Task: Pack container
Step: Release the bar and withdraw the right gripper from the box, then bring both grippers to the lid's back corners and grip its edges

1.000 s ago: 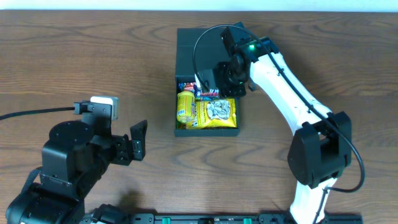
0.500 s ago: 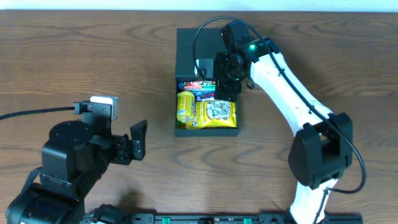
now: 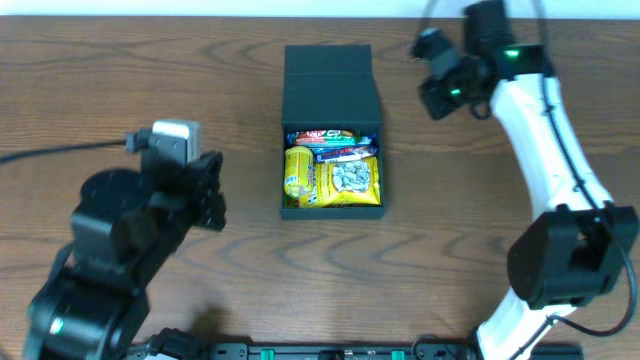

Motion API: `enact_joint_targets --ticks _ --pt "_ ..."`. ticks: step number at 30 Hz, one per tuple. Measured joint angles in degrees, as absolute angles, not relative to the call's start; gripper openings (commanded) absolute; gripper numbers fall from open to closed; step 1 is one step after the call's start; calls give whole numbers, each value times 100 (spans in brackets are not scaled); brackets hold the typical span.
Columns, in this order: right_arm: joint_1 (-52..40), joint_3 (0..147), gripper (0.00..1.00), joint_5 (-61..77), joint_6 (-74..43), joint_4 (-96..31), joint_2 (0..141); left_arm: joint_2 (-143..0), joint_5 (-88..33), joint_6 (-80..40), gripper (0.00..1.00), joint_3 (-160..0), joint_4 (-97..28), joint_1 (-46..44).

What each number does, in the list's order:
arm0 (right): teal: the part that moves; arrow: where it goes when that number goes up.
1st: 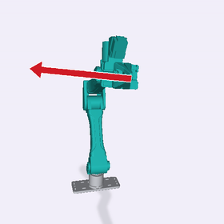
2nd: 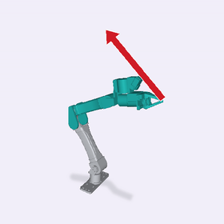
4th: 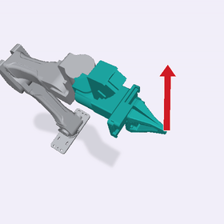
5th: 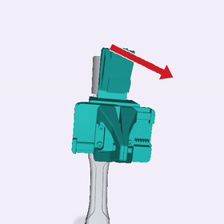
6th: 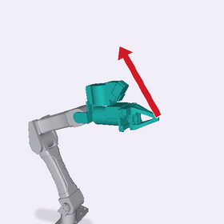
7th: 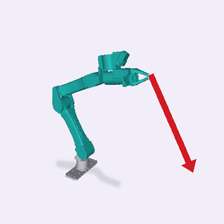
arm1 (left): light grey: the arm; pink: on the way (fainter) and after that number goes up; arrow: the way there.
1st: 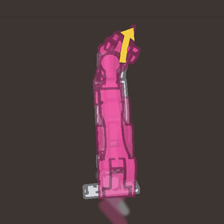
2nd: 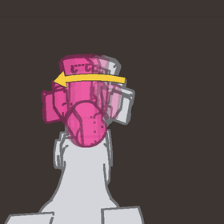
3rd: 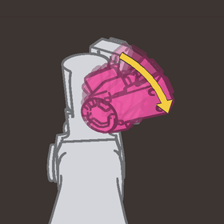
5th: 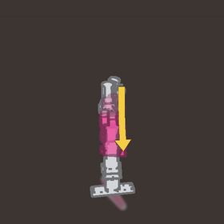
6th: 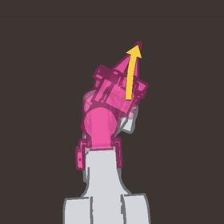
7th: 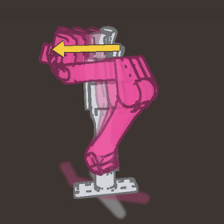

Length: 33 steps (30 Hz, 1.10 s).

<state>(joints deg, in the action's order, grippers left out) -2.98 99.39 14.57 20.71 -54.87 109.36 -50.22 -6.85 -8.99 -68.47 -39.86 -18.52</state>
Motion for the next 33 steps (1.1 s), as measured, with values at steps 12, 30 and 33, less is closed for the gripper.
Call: enact_joint_targets --ticks 12,30,33 --pt "158 8619 1 2390 1253 -4414 11002 -8235 -1997 -1557 6 -6595 -1920 -1229" --pt "-62 8586 1 3872 93 -2714 12462 -11852 -4823 -3489 5 -7070 -106 115" --pt "-169 8656 1 3990 -128 -2543 12698 -12154 -4936 -3682 6 -7487 -113 106"
